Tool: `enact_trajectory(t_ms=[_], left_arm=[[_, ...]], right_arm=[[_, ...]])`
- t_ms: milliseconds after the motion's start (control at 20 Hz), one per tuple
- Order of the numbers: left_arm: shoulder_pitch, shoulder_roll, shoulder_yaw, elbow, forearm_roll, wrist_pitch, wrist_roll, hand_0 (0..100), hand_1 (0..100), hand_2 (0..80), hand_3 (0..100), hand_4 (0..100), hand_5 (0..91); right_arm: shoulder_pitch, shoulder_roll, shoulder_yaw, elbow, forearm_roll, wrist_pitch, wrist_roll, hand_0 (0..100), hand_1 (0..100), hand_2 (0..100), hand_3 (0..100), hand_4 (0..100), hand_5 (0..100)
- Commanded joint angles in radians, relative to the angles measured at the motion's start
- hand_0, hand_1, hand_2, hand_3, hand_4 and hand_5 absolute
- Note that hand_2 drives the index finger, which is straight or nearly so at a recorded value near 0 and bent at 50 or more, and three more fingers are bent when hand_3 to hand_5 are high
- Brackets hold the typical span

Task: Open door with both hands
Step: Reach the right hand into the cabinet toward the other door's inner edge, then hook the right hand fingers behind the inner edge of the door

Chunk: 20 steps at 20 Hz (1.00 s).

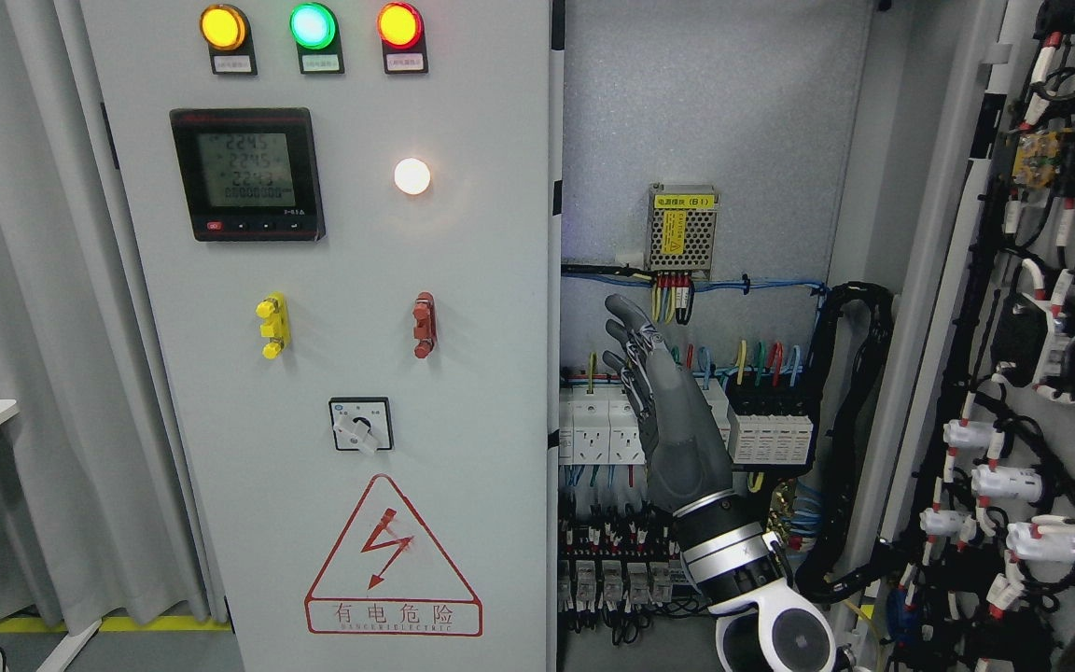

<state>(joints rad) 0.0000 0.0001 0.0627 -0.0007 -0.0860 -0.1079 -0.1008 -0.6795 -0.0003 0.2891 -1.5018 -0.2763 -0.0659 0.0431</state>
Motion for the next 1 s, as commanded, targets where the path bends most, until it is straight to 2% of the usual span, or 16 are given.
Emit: enact_trajectory(t_ms=[0, 300, 601, 951], left_arm=[[-0.02, 0.017, 0.002, 0.007, -0.001, -0.009, -0.004, 30, 0, 2.7, 3, 4, 0.0], [-0.018, 0.017, 0.002, 0.007, -0.001, -0.01, -0.004, 30, 0, 2.7, 3, 4, 0.0], [-0.015, 0.018, 0.003, 0.007, 0.002, -0.013, -0.008, 30, 0, 2.7, 3, 4, 0.0], [-0.015, 0.018, 0.003, 0.007, 0.002, -0.012, -0.01, 30, 0, 2.7, 3, 4, 0.0]], right_arm=[[-0.077, 0.0, 0.007, 0.143, -0.058, 0.032, 0.011, 22, 0, 0, 0, 0, 0], [-0.133, 0.0, 0.044, 0.162, -0.129, 0.086, 0.014, 22, 0, 0, 0, 0, 0], [-0.196, 0.0, 0.076, 0.219, -0.142, 0.089, 0.017, 22, 0, 0, 0, 0, 0], [-0.238, 0.0, 0.114, 0.242, -0.234, 0.116, 0.018, 22, 0, 0, 0, 0, 0]])
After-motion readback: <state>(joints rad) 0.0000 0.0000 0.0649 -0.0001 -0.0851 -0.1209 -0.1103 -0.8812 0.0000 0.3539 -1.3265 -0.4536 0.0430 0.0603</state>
